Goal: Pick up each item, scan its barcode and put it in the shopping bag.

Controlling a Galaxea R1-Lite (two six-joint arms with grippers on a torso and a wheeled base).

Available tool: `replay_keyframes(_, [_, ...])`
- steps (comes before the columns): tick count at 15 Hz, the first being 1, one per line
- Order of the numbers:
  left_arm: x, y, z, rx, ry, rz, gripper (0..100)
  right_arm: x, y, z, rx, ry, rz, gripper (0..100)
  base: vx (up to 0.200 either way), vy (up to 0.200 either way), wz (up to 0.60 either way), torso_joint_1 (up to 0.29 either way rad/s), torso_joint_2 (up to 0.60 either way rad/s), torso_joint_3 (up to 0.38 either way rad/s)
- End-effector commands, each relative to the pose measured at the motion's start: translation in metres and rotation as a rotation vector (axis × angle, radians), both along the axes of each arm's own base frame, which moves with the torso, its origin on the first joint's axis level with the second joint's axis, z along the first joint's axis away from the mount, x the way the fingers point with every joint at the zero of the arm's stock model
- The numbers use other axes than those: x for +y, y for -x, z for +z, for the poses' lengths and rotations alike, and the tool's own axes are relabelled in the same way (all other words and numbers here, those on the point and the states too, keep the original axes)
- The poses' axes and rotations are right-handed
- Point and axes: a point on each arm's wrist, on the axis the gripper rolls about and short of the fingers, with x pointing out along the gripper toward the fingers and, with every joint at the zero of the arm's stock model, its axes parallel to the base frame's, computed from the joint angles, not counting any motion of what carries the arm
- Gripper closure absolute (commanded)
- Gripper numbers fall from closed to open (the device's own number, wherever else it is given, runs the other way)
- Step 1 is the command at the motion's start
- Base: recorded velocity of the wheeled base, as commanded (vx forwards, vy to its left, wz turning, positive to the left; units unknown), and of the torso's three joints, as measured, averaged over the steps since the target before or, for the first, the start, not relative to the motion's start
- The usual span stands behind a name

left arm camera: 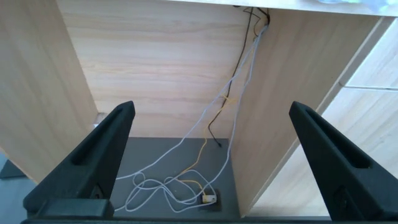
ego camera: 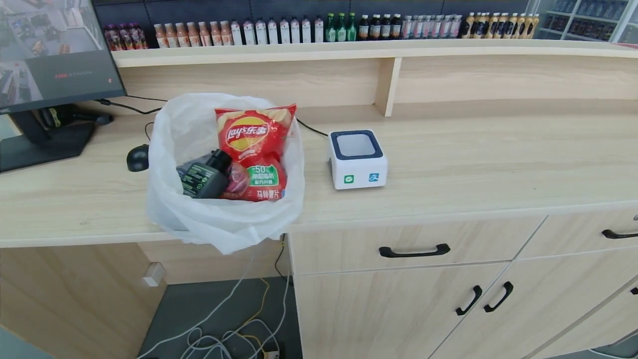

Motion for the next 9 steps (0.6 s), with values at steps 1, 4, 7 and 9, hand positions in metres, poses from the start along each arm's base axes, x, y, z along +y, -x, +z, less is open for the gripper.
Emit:
replay_keyframes(1, [0.0000, 0.0000, 0.0001, -0.001, 0.001, 0.000, 0, 0.0000, 0.0000, 0.0000, 0.000, 0.000, 0.000, 0, 0.000, 0.000, 0.00, 0.000, 0.00, 0.000])
replay_keyframes(4, [0.0000, 0.0000, -0.0001, 0.000, -0.001, 0.000, 0, 0.0000, 0.0000, 0.0000, 0.000, 0.000, 0.000, 0, 0.000, 0.000, 0.00, 0.000, 0.00, 0.000])
replay_keyframes(7, [0.0000, 0.0000, 0.0001, -0.001, -0.001, 0.000, 0, 0.0000, 0.0000, 0.0000, 0.000, 0.000, 0.000, 0, 0.000, 0.000, 0.00, 0.000, 0.00, 0.000])
replay_keyframes(9, [0.0000, 0.0000, 0.0001, -0.001, -0.004, 0.000, 0, 0.0000, 0.0000, 0.0000, 0.000, 0.000, 0.000, 0, 0.000, 0.000, 0.00, 0.000, 0.00, 0.000])
